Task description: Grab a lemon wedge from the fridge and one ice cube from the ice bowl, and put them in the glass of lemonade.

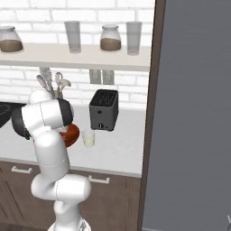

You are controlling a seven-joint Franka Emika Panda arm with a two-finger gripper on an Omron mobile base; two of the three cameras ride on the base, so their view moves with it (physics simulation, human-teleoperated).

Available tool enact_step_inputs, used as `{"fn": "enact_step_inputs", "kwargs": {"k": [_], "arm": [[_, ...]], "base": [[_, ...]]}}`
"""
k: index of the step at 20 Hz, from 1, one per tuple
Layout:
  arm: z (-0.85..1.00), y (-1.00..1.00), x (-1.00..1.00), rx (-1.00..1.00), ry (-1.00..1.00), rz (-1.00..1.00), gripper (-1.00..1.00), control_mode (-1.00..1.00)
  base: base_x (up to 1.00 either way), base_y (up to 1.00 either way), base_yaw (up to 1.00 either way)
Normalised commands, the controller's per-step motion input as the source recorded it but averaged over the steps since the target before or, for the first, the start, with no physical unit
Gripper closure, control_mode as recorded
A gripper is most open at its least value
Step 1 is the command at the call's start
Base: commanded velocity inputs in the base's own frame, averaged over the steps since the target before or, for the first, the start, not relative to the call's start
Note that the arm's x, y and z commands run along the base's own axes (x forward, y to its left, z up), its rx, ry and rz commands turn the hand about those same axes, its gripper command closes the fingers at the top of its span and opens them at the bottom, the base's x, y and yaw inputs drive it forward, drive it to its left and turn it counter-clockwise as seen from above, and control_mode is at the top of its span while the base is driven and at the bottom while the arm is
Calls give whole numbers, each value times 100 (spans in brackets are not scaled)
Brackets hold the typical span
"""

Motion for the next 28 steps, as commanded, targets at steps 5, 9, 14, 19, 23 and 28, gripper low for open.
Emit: {"fn": "enact_step_inputs", "kwargs": {"k": [5,9,14,19,23,28], "arm": [[50,0,-21,-4,-3,0,100,-100],[96,-15,-68,0,-7,0,100,-100],[83,-48,-73,0,0,-1,100,-100],[74,-76,-30,0,0,0,100,-100],[47,-100,-7,0,-4,0,100,-100],[18,-100,0,0,-3,0,100,-100]], "base": [[0,0,0],[0,0,0],[0,0,0],[0,0,0],[0,0,0],[0,0,0]]}}
